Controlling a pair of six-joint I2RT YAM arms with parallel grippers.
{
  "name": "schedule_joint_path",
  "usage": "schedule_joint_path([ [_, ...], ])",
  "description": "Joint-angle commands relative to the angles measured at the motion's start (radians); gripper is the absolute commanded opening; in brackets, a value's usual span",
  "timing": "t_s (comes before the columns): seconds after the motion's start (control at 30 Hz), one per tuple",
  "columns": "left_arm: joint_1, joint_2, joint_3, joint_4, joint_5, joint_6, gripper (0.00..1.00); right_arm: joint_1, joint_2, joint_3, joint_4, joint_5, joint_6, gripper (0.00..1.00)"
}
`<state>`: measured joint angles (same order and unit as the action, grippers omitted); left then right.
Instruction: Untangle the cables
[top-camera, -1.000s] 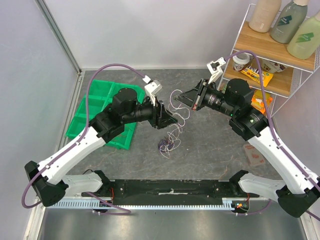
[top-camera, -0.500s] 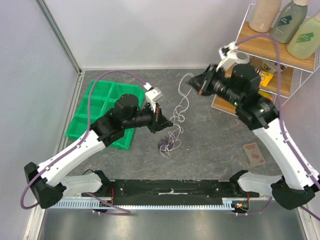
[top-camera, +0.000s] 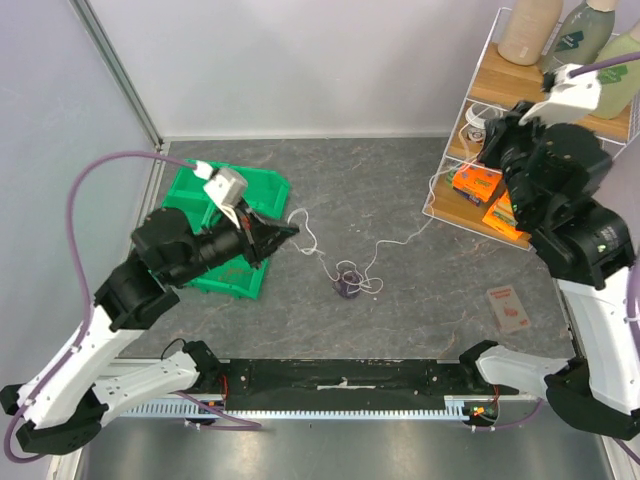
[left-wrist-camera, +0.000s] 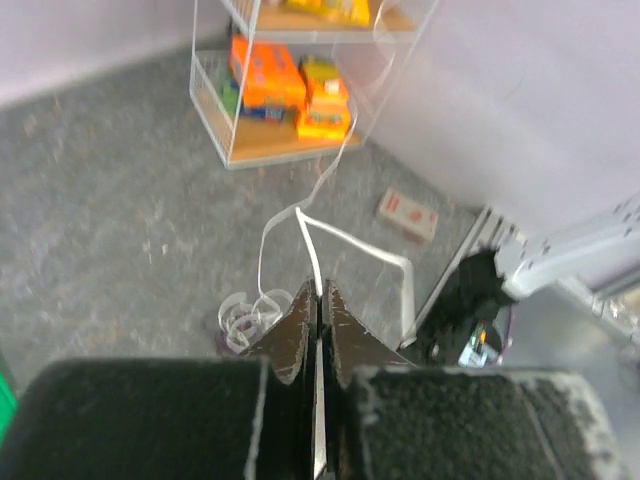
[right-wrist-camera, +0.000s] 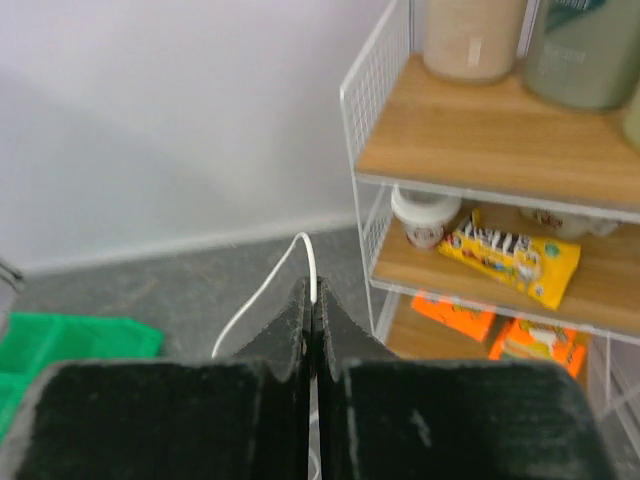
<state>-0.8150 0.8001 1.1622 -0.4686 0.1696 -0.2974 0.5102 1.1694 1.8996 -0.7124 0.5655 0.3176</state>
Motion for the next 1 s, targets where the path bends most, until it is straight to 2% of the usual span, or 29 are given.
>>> schedule_joint_path([
  [0.0, -0.003, 0.071, 0.252, 0.045, -0.070, 0.033, 0.02, -0.001, -0.028, -0.196, -0.062, -0.041, -0.006, 0.00],
  [0.2, -0.001, 0.240, 0.577, 0.157, -0.016, 0.024, 0.02, -0.001, -0.131, -0.581, -0.098, -0.127, 0.090, 0.00],
  [0.3, 0.000, 0.353, 0.765, 0.212, 0.060, -0.006, 0.02, -0.002, -0.160, -0.752, -0.099, -0.186, 0.127, 0.00],
  [0.4, -0.003, 0.473, 0.945, 0.240, 0.137, -0.055, 0.02, -0.002, -0.160, -0.865, -0.107, -0.220, 0.161, 0.00],
  [0.5, -0.001, 0.537, 1.060, 0.301, 0.180, -0.129, 0.02, -0.002, -0.122, -0.916, -0.124, -0.254, 0.175, 0.06],
  [0.53, -0.001, 0.545, 1.073, 0.332, 0.185, -0.153, 0.02, -0.004, -0.108, -0.921, -0.127, -0.266, 0.172, 0.11],
  [0.63, -0.001, 0.554, 1.068, 0.396, 0.183, -0.213, 0.02, -0.006, -0.062, -0.877, -0.133, -0.353, 0.114, 0.59],
  [0.67, -0.001, 0.556, 1.068, 0.407, 0.188, -0.227, 0.02, -0.006, -0.054, -0.843, -0.133, -0.413, 0.086, 0.70],
  [0.83, -0.001, 0.565, 1.050, 0.421, 0.203, -0.269, 0.02, -0.006, -0.109, -0.659, -0.003, -0.711, -0.083, 0.97],
  [0.97, -0.003, 0.539, 0.975, 0.436, 0.194, -0.284, 0.02, -0.004, -0.145, -0.521, 0.169, -0.962, -0.086, 0.98],
])
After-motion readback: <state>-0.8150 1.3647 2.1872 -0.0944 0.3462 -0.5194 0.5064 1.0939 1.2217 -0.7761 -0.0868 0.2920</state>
